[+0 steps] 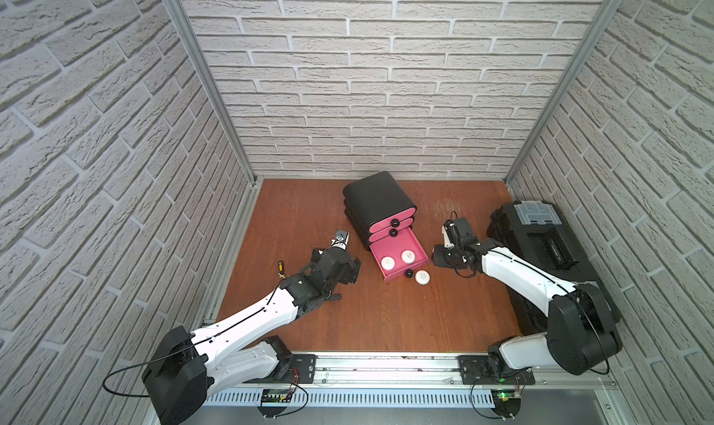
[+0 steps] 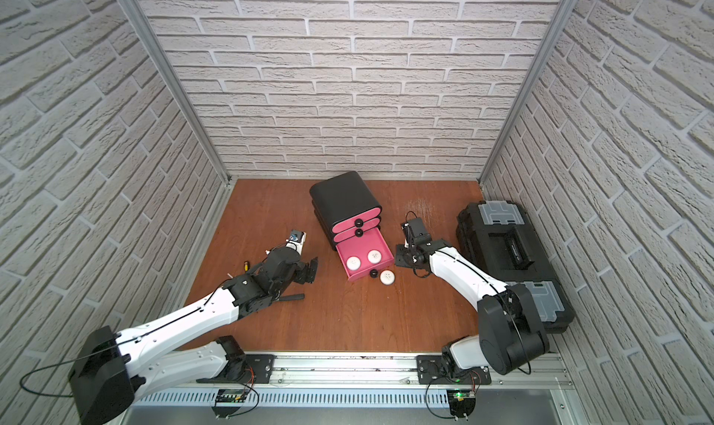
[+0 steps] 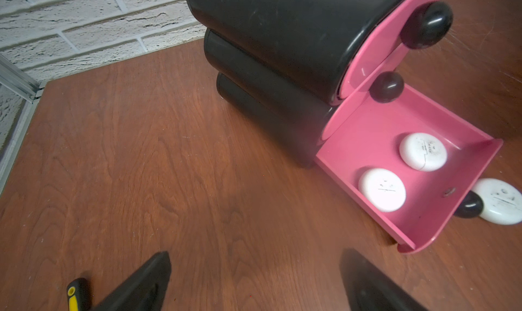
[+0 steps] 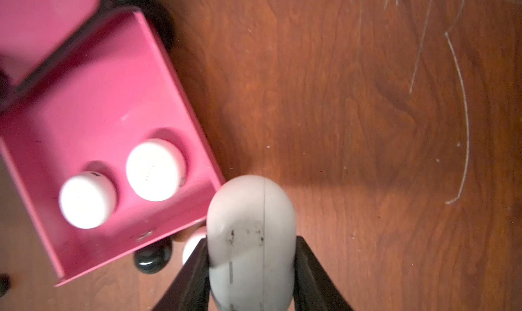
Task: Put the bluetooth earphones in the drawer according to color
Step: Pick up the Bluetooth earphone from the center of the board, then place the bluetooth earphone in the drawer.
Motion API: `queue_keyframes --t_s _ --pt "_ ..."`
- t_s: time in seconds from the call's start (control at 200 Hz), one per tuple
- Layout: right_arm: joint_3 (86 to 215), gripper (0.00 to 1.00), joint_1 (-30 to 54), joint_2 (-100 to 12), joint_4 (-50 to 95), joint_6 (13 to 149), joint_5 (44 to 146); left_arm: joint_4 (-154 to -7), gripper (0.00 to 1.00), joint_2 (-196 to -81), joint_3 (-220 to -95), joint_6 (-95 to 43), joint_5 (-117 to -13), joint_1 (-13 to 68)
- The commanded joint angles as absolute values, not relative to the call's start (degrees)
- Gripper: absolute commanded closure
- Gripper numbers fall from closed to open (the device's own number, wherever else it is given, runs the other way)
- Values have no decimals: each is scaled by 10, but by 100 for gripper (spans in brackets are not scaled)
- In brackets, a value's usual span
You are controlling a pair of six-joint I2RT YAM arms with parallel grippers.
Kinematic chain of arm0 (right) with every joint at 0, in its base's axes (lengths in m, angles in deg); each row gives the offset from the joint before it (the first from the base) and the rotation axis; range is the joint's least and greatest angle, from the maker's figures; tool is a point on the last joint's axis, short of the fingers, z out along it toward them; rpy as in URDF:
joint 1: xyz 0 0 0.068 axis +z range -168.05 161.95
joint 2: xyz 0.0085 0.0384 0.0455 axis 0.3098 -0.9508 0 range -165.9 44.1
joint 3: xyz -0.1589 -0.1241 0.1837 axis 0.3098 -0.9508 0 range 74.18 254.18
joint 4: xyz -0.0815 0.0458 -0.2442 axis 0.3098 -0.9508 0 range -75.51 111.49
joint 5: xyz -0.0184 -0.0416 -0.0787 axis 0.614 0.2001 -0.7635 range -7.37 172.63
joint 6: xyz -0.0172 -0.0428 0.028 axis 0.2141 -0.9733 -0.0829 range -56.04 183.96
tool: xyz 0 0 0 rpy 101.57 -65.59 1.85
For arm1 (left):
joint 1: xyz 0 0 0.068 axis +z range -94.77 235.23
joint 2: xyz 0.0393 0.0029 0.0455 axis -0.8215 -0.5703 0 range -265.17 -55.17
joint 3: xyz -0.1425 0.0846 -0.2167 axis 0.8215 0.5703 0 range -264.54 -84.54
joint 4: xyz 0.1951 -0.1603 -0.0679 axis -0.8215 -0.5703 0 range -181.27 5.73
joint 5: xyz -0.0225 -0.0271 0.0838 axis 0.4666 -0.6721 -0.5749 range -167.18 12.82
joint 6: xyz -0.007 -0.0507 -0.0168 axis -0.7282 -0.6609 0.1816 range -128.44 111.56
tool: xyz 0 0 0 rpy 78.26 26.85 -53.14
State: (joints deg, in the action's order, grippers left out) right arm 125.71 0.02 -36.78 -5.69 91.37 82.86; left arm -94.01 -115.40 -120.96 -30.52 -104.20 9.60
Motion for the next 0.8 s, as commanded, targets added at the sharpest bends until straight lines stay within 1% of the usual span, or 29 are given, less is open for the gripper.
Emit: queue_keyframes --t_s 0.0,0.18,0.395,0.66,0.795 --pt "1283 66 18 -361 -28 927 871 -914 2 -1139 -1198 -313 -1056 101" --pt "1324 66 48 -410 9 951 891 -913 2 -1138 -1196 -312 -1056 102" --pt "1366 66 82 -473 41 981 864 -911 2 -1141 -1196 -312 -1054 103" --pt "1360 66 97 -514 106 1024 833 -901 2 -1141 -1189 -309 -1064 104" --pt "1354 66 99 -526 134 1046 828 -898 2 -1142 -1188 -312 -1053 105"
